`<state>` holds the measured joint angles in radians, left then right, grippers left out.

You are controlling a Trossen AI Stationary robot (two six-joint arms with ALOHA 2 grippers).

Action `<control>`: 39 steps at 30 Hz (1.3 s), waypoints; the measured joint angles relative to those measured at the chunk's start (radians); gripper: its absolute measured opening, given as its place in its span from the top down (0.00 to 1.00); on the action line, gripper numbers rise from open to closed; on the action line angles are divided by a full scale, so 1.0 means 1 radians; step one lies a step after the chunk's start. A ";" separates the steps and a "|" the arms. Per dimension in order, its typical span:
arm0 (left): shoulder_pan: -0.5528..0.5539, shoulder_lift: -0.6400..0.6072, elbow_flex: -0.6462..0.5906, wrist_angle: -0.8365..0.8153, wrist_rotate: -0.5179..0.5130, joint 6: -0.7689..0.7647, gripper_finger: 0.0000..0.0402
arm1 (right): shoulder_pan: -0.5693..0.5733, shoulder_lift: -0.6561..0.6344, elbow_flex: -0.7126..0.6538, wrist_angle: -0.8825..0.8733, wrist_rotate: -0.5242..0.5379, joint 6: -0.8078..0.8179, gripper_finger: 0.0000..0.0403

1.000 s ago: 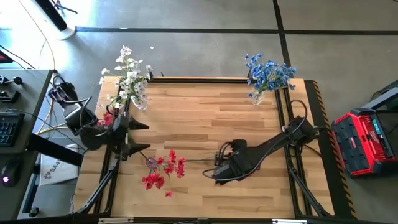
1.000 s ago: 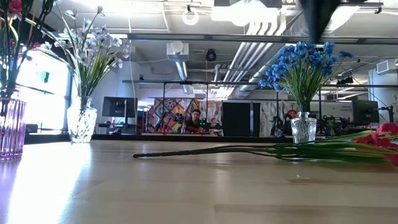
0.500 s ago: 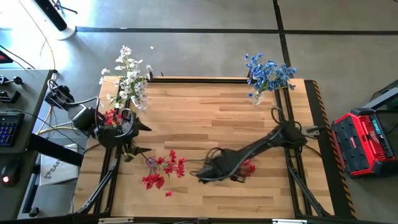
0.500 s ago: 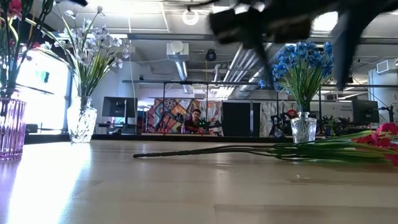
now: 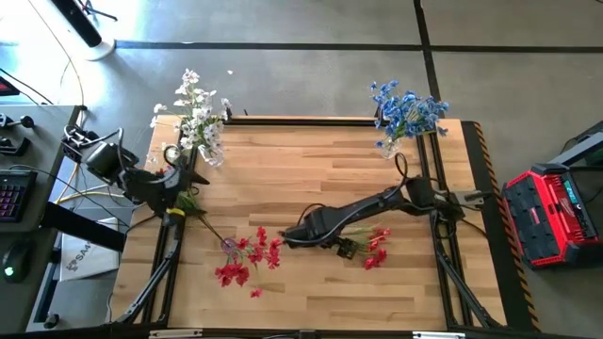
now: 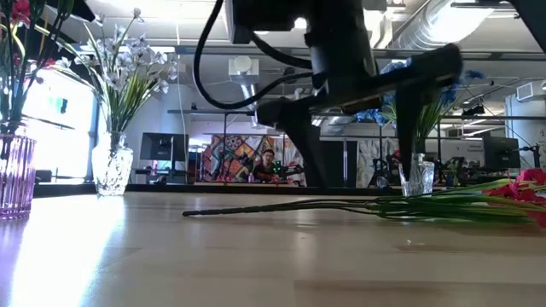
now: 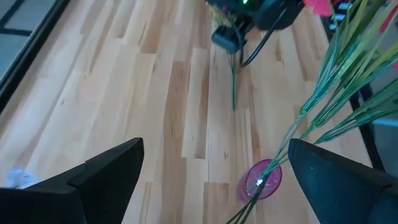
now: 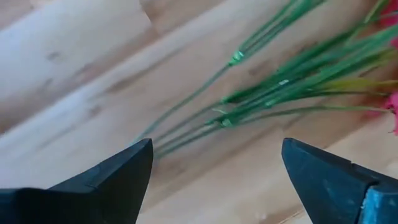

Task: Sort flowers into vase by color
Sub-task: Put the red flowers into the purple vase

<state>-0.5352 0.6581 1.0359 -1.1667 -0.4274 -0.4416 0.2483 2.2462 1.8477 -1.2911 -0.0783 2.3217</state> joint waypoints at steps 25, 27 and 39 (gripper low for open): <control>0.059 -0.049 0.000 0.005 -0.020 0.139 0.04 | -0.186 0.093 0.235 0.099 0.172 -1.201 0.25; 0.058 -0.047 0.000 0.005 -0.019 0.128 0.04 | -0.202 0.093 0.286 -0.002 0.155 -1.074 0.27; 0.058 -0.048 0.000 0.004 -0.028 0.042 0.04 | -0.221 0.088 0.247 0.103 0.210 -0.331 0.28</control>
<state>-0.4770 0.6102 1.0359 -1.1628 -0.4553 -0.3998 0.0276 2.3341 2.0946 -1.1885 0.1314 1.9910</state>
